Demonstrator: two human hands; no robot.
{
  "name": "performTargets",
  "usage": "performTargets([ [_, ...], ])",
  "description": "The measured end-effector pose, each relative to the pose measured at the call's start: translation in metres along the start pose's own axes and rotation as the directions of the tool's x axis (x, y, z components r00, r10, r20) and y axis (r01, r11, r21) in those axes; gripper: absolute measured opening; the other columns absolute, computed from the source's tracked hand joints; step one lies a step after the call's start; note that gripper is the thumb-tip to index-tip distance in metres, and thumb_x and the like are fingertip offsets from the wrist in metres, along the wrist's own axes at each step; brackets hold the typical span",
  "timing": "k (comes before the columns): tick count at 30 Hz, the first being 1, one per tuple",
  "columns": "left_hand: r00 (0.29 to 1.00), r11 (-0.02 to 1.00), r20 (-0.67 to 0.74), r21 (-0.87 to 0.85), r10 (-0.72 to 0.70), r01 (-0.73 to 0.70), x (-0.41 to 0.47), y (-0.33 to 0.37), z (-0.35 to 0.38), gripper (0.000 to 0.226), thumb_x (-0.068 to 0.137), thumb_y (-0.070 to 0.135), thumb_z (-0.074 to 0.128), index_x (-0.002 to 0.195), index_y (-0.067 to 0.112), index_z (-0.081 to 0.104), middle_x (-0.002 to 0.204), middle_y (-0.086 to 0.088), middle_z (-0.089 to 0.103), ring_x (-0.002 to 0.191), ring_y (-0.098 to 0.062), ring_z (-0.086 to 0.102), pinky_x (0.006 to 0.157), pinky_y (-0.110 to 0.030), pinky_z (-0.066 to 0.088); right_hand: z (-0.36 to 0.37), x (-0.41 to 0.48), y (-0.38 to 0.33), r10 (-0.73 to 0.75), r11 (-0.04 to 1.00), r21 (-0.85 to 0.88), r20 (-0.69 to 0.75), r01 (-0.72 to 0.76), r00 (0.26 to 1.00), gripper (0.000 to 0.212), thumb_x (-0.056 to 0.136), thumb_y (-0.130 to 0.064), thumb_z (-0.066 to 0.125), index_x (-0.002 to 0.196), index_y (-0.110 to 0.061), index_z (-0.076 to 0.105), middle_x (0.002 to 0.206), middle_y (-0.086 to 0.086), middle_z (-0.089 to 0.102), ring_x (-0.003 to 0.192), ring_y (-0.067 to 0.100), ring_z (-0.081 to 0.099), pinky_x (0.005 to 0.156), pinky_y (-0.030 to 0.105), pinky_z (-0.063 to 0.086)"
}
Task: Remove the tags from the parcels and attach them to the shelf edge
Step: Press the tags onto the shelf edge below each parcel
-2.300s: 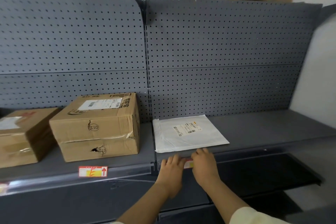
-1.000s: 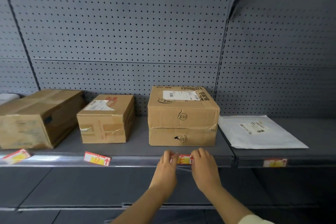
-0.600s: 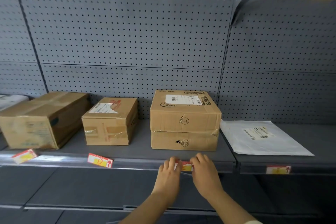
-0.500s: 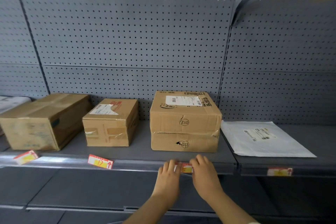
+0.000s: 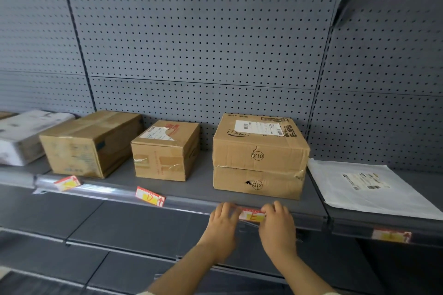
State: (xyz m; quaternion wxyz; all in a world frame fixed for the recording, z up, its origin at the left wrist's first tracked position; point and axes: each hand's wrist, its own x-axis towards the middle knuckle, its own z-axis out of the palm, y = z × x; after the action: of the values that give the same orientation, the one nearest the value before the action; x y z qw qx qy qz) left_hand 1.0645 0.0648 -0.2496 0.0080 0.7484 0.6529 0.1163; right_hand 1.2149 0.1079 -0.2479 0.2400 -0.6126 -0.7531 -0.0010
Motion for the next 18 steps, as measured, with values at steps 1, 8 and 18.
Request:
performTargets([
  [1, 0.999, 0.999, -0.012, -0.018, -0.034, 0.034, -0.005, -0.007, -0.002, 0.069, 0.088, 0.011, 0.052, 0.15, 0.02, 0.023, 0.153, -0.006, 0.017, 0.143, -0.026, 0.016, 0.121, -0.037, 0.014, 0.004, -0.001, -0.003, 0.005, 1.0, 0.024, -0.023, -0.005, 1.0, 0.023, 0.067, -0.003, 0.073, 0.083, -0.016, 0.065, 0.085, 0.002, 0.058, 0.079, 0.023, 0.054, 0.066, 0.033, 0.047],
  [8, 0.954, 0.959, -0.095, -0.003, -0.284, 0.285, -0.046, -0.094, -0.027, 0.074, 0.088, 0.011, 0.051, 0.152, 0.026, 0.019, 0.155, -0.003, 0.017, 0.146, -0.024, 0.016, 0.121, -0.038, 0.014, 0.023, -0.011, -0.08, -0.25, 0.959, 0.13, -0.038, 0.252, 0.968, 0.033, 0.055, 0.001, 0.078, 0.078, -0.021, 0.068, 0.084, -0.004, 0.061, 0.077, 0.021, 0.058, 0.065, 0.034, 0.05],
  [18, 0.939, 0.94, -0.06, 0.028, -0.338, 0.34, -0.061, -0.229, -0.076, 0.073, 0.086, 0.006, 0.05, 0.152, 0.017, 0.019, 0.152, -0.006, 0.024, 0.141, -0.027, 0.027, 0.116, -0.036, 0.019, 0.073, -0.002, -0.225, -0.322, 0.919, 0.252, 0.039, 0.302, 0.946, 0.039, 0.089, -0.005, 0.048, 0.123, -0.023, 0.053, 0.124, -0.007, 0.052, 0.118, 0.016, 0.043, 0.102, 0.028, 0.035],
])
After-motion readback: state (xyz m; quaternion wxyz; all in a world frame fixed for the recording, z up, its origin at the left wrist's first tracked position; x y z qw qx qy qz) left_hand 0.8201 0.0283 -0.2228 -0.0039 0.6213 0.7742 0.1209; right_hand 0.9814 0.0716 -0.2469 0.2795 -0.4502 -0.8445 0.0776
